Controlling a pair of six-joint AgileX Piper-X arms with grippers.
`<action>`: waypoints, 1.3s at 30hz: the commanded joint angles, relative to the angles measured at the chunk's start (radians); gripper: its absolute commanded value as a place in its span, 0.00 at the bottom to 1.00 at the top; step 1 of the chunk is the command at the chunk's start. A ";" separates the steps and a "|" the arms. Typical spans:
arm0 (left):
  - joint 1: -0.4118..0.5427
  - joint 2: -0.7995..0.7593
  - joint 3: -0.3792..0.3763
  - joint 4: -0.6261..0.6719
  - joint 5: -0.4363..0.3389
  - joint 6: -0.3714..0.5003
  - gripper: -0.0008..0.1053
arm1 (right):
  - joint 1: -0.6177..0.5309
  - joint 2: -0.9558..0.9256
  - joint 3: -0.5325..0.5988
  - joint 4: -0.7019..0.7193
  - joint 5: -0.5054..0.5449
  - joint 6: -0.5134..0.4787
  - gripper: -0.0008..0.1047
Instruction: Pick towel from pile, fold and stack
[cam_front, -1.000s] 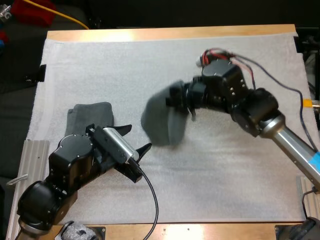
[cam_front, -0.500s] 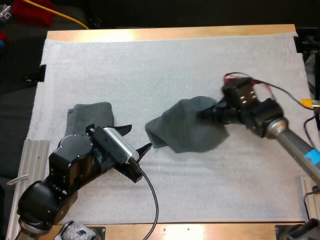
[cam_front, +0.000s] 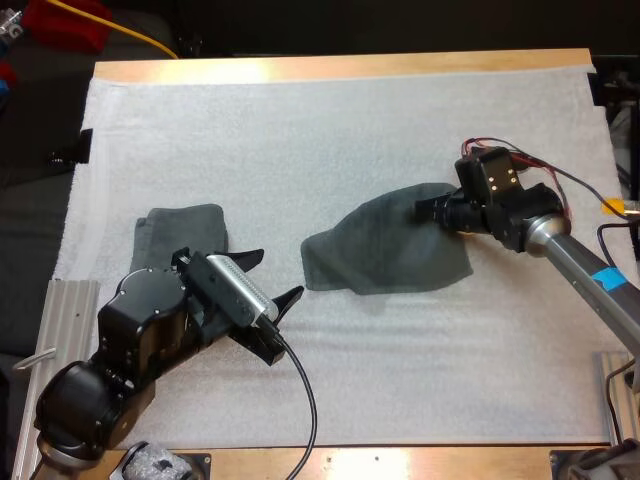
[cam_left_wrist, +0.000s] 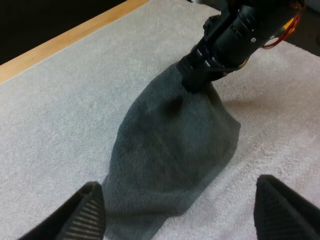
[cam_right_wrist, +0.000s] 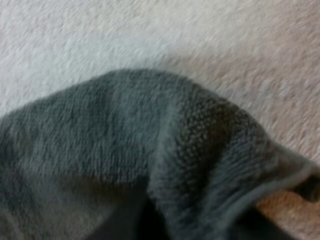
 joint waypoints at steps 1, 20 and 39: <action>-0.004 -0.002 -0.007 -0.018 -0.001 -0.007 0.58 | -0.002 -0.008 -0.002 -0.007 0.018 -0.001 0.48; -0.004 -0.002 -0.007 0.001 -0.001 -0.007 0.58 | 0.000 -0.305 -0.010 0.364 0.012 -0.081 0.62; -0.004 -0.002 -0.007 0.141 -0.001 -0.126 0.58 | -0.003 -0.353 0.166 0.362 -0.029 -0.077 0.62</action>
